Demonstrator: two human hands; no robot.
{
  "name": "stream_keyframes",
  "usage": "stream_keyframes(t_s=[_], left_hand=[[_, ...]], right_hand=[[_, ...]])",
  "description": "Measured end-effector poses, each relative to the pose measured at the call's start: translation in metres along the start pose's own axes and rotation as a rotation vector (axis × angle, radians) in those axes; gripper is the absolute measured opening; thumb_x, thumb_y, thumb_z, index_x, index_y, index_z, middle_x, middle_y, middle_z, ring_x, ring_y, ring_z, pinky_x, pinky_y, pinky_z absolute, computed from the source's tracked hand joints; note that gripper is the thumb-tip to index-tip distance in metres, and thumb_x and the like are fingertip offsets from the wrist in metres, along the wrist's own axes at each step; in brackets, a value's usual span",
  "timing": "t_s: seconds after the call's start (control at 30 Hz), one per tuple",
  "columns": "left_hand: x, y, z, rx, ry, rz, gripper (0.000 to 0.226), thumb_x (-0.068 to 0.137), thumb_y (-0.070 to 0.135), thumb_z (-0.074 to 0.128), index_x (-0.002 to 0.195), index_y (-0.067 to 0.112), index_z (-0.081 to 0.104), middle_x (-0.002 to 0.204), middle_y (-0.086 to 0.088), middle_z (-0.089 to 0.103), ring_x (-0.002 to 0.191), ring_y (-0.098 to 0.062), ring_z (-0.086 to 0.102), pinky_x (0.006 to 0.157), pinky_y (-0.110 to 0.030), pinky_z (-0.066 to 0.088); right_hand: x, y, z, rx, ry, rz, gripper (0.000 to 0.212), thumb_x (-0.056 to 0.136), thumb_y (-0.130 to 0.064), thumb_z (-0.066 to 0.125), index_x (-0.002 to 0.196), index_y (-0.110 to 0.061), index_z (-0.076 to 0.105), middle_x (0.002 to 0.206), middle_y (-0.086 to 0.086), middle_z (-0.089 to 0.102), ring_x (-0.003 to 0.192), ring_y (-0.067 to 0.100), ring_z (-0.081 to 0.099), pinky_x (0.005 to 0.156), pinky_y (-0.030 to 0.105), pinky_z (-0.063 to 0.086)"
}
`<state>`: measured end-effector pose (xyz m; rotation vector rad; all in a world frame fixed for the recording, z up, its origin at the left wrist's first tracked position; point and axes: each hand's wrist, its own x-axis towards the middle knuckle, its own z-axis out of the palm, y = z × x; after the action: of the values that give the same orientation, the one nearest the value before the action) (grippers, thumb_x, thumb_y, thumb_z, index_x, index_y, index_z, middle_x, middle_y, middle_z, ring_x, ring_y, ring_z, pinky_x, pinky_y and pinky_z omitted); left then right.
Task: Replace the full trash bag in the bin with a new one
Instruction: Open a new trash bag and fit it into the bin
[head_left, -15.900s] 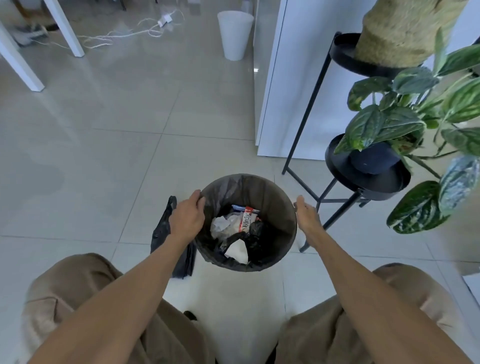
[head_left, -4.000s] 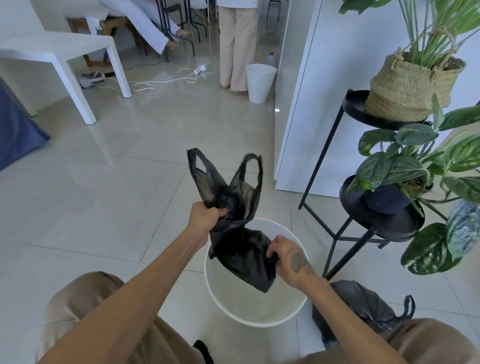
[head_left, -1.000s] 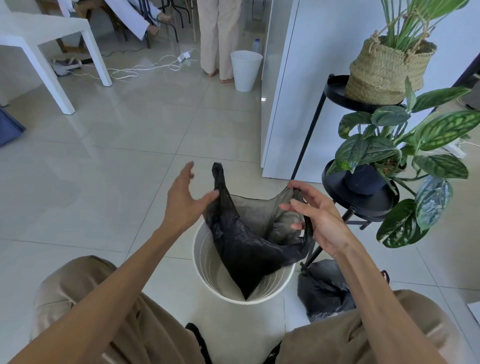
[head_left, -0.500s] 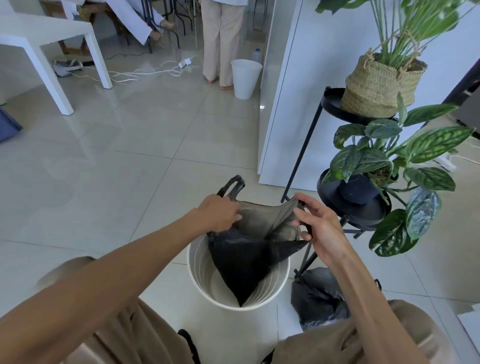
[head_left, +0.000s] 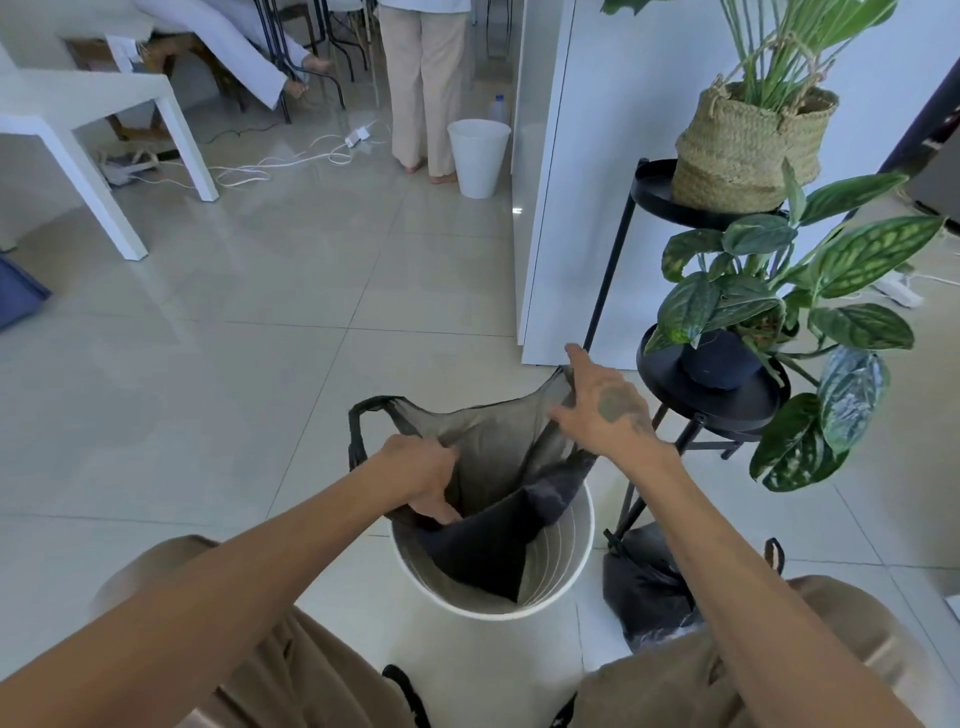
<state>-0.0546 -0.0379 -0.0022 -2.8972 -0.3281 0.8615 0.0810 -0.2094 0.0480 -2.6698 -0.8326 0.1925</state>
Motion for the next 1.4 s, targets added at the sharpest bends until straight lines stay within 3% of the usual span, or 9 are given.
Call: stream_keyframes(t_s=[0.17, 0.3, 0.47, 0.67, 0.83, 1.0, 1.1, 1.2, 1.4], left_hand=[[-0.004, -0.002, 0.001, -0.022, 0.001, 0.064, 0.089, 0.087, 0.068, 0.057, 0.157, 0.023, 0.025, 0.140, -0.014, 0.056, 0.124, -0.038, 0.057, 0.101, -0.046, 0.048], [-0.011, -0.007, -0.001, -0.032, -0.034, 0.134, 0.075, 0.092, 0.066, 0.050, 0.153, 0.025, 0.034, 0.137, -0.013, 0.058, 0.123, -0.038, 0.056, 0.096, -0.045, 0.049], [-0.012, -0.004, 0.014, -0.181, -0.101, 0.196, 0.061, 0.097, 0.055, 0.051, 0.149, 0.024, 0.043, 0.136, -0.009, 0.061, 0.127, -0.033, 0.054, 0.099, -0.043, 0.049], [-0.009, 0.000, 0.018, -0.321, -0.107, 0.209, 0.062, 0.095, 0.032, 0.059, 0.153, 0.022, 0.037, 0.109, -0.013, 0.067, 0.115, -0.032, 0.063, 0.095, -0.043, 0.054], [-0.013, 0.002, 0.008, -0.504, -0.144, 0.240, 0.054, 0.095, 0.011, 0.052, 0.148, 0.018, 0.042, 0.092, -0.018, 0.073, 0.076, -0.033, 0.074, 0.064, -0.037, 0.064], [-0.012, -0.015, -0.013, -0.437, 0.181, 0.211, 0.052, 0.089, 0.000, 0.051, 0.134, 0.021, 0.063, 0.112, -0.013, 0.072, 0.099, -0.026, 0.067, 0.086, -0.034, 0.055], [0.004, -0.024, -0.023, -0.086, 0.280, 0.152, 0.035, 0.091, 0.022, 0.062, 0.123, 0.030, 0.071, 0.143, -0.010, 0.051, 0.133, -0.031, 0.045, 0.103, -0.041, 0.042], [0.022, -0.023, -0.028, 0.001, 0.128, 0.167, 0.038, 0.085, 0.044, 0.071, 0.121, 0.032, 0.073, 0.164, -0.009, 0.025, 0.148, -0.034, 0.024, 0.111, -0.048, 0.035], [0.030, -0.010, -0.017, -0.314, 0.066, 0.175, 0.049, 0.081, 0.015, 0.072, 0.130, 0.017, 0.067, 0.116, -0.013, 0.069, 0.110, -0.034, 0.062, 0.082, -0.029, 0.047]], right_hand=[[-0.022, -0.018, -0.004, -0.149, 0.391, -0.143, 0.080, 0.086, -0.039, 0.067, 0.151, -0.018, 0.025, 0.127, 0.009, 0.056, 0.112, 0.032, 0.054, 0.091, 0.044, 0.043], [-0.004, 0.002, -0.002, 0.336, 0.104, -0.079, 0.079, 0.087, -0.026, 0.071, 0.153, -0.020, 0.028, 0.108, 0.006, 0.067, 0.093, 0.023, 0.064, 0.087, 0.037, 0.053], [0.018, 0.010, 0.002, 0.212, 0.016, 0.011, 0.075, 0.090, -0.032, 0.064, 0.153, -0.020, 0.024, 0.112, 0.010, 0.065, 0.099, 0.032, 0.064, 0.081, 0.039, 0.053], [-0.037, -0.018, -0.007, 0.135, 0.557, -0.321, 0.045, 0.093, -0.033, 0.063, 0.130, -0.012, 0.048, 0.096, 0.003, 0.058, 0.081, 0.023, 0.058, 0.068, 0.032, 0.046], [-0.094, -0.008, 0.050, 0.122, 0.008, -0.409, 0.020, 0.097, -0.037, 0.052, 0.114, -0.027, 0.049, 0.067, -0.009, 0.058, 0.062, 0.017, 0.058, 0.064, 0.032, 0.050], [-0.102, 0.002, 0.097, 0.337, -0.601, -0.023, 0.037, 0.104, -0.041, 0.036, 0.136, -0.030, 0.051, 0.085, 0.007, 0.075, 0.053, 0.016, 0.069, 0.054, 0.028, 0.058], [-0.090, 0.000, 0.102, 0.204, -0.556, 0.031, 0.041, 0.101, -0.055, 0.033, 0.090, -0.025, 0.059, 0.093, 0.013, 0.073, 0.073, 0.026, 0.075, 0.067, 0.031, 0.055], [-0.083, 0.002, 0.099, -0.051, -0.373, 0.059, 0.060, 0.094, -0.070, 0.030, 0.105, -0.022, 0.064, 0.116, 0.010, 0.063, 0.107, 0.029, 0.064, 0.088, 0.036, 0.049], [-0.067, 0.020, 0.069, -0.205, -0.274, 0.165, 0.054, 0.090, -0.060, 0.054, 0.125, -0.019, 0.054, 0.126, 0.007, 0.058, 0.114, 0.028, 0.059, 0.090, 0.036, 0.049]])
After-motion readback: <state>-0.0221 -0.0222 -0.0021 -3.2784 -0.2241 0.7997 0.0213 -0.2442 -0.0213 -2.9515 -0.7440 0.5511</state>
